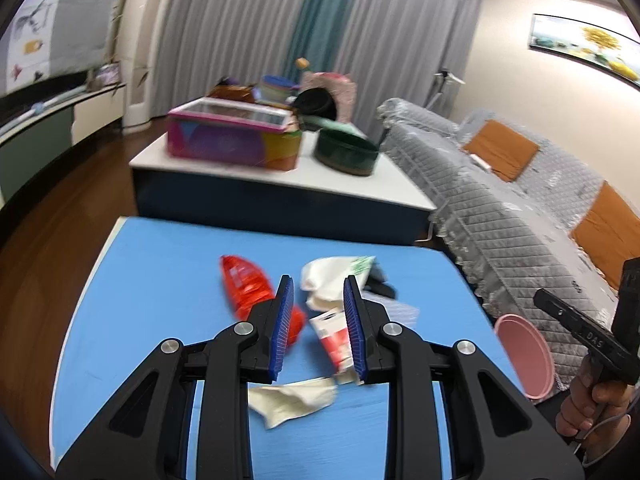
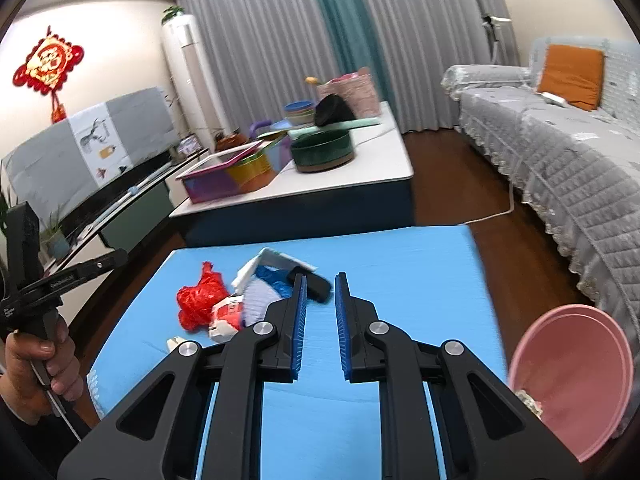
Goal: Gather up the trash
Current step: 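Move both grippers back toward the remaining trash on the table, then grasp the red plastic bag with the left gripper while the right gripper grasps white bubble wrap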
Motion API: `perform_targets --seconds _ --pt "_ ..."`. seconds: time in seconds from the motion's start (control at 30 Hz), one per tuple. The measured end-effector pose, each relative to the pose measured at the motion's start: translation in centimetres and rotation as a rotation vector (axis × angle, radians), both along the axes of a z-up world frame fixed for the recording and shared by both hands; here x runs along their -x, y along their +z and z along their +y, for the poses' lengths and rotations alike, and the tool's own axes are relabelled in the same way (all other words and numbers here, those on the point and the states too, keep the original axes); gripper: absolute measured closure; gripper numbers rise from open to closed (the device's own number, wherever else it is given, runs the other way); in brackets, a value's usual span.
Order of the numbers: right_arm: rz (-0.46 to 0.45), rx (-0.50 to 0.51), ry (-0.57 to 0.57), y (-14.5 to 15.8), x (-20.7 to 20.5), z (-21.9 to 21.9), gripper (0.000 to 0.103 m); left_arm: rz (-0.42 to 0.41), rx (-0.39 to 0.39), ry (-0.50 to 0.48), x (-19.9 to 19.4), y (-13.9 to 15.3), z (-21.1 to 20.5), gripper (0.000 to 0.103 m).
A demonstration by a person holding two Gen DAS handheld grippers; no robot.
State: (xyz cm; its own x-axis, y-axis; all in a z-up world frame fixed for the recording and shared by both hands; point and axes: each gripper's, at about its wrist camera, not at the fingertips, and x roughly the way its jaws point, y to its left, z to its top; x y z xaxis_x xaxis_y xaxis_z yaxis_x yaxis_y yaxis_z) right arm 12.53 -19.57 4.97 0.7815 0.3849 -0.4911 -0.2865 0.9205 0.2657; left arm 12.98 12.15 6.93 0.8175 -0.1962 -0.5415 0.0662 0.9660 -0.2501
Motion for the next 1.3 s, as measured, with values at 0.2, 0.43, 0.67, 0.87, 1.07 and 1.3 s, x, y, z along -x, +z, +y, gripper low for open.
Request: perform_targets --seconds 0.2,0.43,0.67,0.87,1.07,1.3 --pt "0.033 -0.006 0.045 -1.8 -2.0 2.2 0.088 0.059 -0.002 0.065 -0.7 -2.3 2.4 0.078" --pt "0.072 -0.016 0.077 -3.8 -3.9 3.8 0.087 0.096 0.001 0.097 -1.8 -3.7 3.3 0.078" --pt "0.099 -0.017 0.108 -5.1 -5.1 5.0 0.086 0.123 -0.029 0.087 -3.1 -4.9 2.7 0.078" --pt "0.120 -0.010 0.118 -6.2 -6.1 6.0 0.069 0.150 -0.039 0.074 -3.9 -5.8 2.2 0.078" --pt "0.141 -0.010 0.133 -7.0 -7.0 6.7 0.059 0.181 -0.042 0.070 -4.6 -6.4 1.9 0.078" --pt "0.165 0.002 0.167 -8.0 -7.4 7.8 0.055 0.227 -0.046 0.059 -5.4 -7.3 1.3 0.076"
